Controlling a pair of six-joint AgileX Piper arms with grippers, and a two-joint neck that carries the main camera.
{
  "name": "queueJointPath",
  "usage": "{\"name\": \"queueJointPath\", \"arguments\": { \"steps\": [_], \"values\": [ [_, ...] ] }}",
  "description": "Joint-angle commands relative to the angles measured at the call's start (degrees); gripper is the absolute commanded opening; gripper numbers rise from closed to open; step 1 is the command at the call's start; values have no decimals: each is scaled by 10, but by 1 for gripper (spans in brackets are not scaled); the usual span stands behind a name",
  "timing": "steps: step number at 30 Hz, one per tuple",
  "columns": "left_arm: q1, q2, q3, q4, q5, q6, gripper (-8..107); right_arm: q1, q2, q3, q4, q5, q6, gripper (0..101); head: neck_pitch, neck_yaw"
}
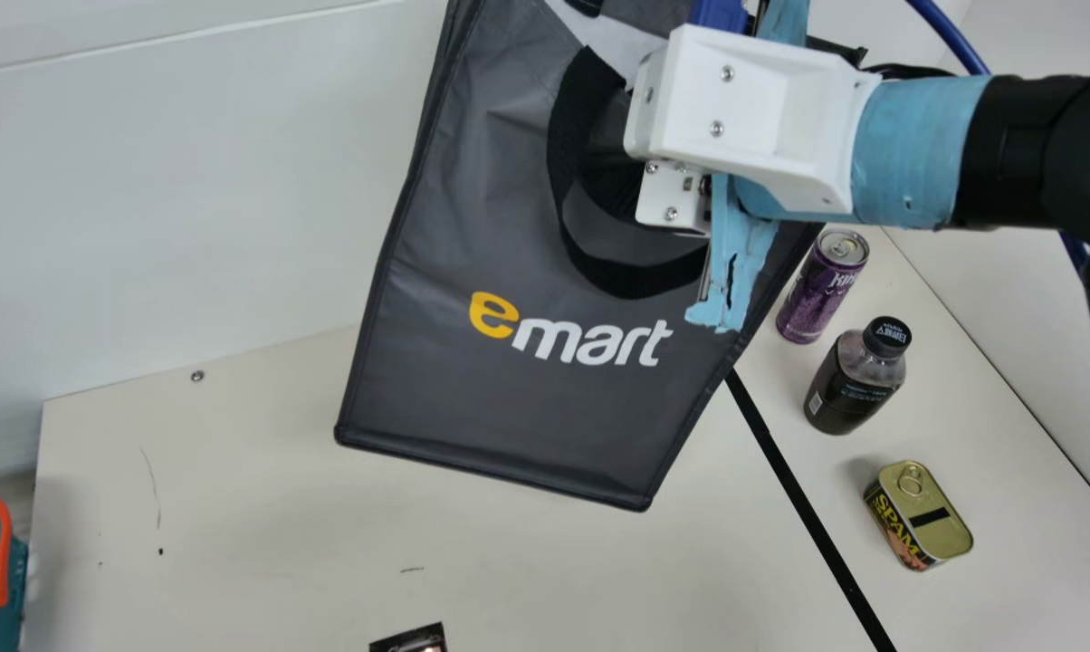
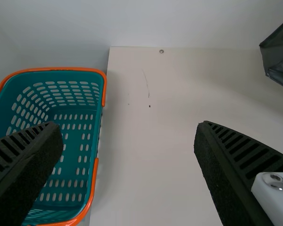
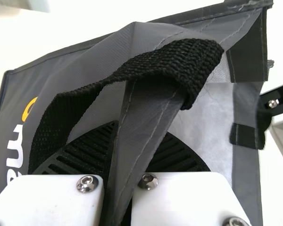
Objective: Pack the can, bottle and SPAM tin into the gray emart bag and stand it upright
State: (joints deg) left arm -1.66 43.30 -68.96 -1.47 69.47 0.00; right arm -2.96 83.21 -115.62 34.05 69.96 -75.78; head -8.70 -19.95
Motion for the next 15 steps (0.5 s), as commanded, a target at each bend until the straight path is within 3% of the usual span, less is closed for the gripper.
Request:
{"name": "queueJointPath", "arguments": {
  "steps": [1,15],
  "values": [
    [0,0,0,0,0,0,90,2,-6,2,1,-1,1,0,-13,0],
    [0,0,0,0,0,0,90,43,-52,34,-18,-1,8,0,-13,0]
  ]
}}
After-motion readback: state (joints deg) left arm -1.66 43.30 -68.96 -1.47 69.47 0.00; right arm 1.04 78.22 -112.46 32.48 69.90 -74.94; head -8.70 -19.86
